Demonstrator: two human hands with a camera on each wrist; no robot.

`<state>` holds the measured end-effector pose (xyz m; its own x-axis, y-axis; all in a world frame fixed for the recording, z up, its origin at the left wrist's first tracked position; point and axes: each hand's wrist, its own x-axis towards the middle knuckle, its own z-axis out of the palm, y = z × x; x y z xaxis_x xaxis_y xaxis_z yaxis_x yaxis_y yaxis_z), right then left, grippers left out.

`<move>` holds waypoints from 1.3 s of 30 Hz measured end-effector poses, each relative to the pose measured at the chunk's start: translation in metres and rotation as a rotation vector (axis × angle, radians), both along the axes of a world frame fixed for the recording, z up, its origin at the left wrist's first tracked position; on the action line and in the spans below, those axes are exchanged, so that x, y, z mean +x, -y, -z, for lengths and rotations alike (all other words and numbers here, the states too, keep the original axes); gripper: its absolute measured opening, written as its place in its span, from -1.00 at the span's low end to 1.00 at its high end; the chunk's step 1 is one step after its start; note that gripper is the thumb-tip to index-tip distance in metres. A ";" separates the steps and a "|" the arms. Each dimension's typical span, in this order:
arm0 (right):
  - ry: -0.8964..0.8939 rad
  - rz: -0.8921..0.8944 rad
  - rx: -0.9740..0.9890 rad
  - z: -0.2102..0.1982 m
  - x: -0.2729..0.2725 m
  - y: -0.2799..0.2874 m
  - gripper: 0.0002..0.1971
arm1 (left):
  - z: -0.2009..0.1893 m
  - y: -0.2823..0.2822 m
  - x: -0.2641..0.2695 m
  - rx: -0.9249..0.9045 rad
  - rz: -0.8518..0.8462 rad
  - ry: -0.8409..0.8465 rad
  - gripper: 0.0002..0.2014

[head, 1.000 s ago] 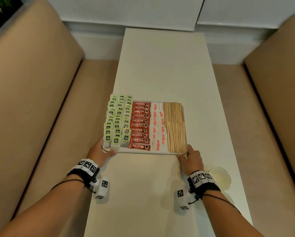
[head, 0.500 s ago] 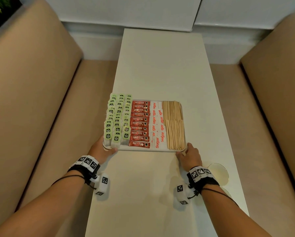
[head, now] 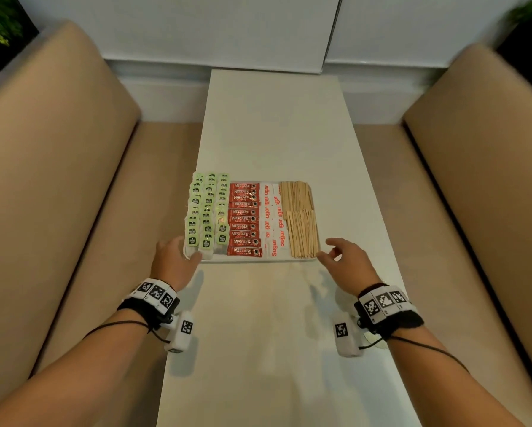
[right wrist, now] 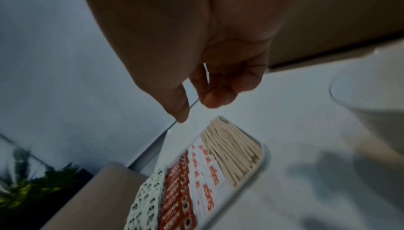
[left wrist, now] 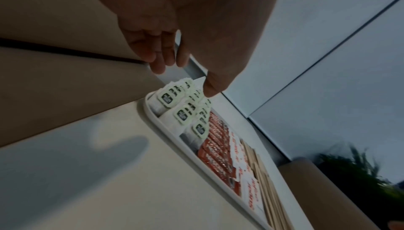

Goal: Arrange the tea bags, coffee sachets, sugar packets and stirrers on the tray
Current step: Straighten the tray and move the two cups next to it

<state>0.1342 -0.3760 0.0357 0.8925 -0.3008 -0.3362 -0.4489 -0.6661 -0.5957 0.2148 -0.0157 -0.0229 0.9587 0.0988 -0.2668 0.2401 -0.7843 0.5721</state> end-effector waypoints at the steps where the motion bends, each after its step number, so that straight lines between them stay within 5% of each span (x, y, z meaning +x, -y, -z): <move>1: 0.016 -0.024 -0.010 -0.009 -0.005 0.002 -0.50 | -0.004 0.003 -0.002 -0.017 0.043 0.021 -0.52; 9: 0.098 -0.107 -0.062 -0.042 -0.042 0.046 -0.58 | -0.034 0.059 -0.038 -0.191 0.362 -0.019 -0.69; 16: -0.006 -0.122 -0.155 -0.021 -0.078 0.102 -0.71 | -0.040 0.133 -0.087 -0.203 0.544 -0.071 -0.67; 21: -0.175 -0.174 -0.173 0.006 -0.106 0.132 -0.83 | -0.027 0.190 -0.127 -0.206 0.583 -0.159 -0.58; 26: -0.319 -0.263 -0.178 0.027 -0.123 0.139 -0.65 | -0.009 0.237 -0.157 -0.164 0.621 -0.231 -0.44; 34: -0.320 -0.327 -0.116 0.034 -0.125 0.136 -0.72 | 0.006 0.282 -0.188 -0.202 0.641 -0.283 -0.04; 39: -0.255 -0.357 -0.008 0.027 -0.123 0.130 -0.71 | 0.006 0.292 -0.197 -0.299 0.599 -0.185 -0.21</move>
<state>0.0116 -0.5061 0.0088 0.8298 0.0077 -0.5580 -0.3220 -0.8101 -0.4901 0.0183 -0.3077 -0.0285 0.7612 -0.5363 -0.3645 -0.0704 -0.6272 0.7757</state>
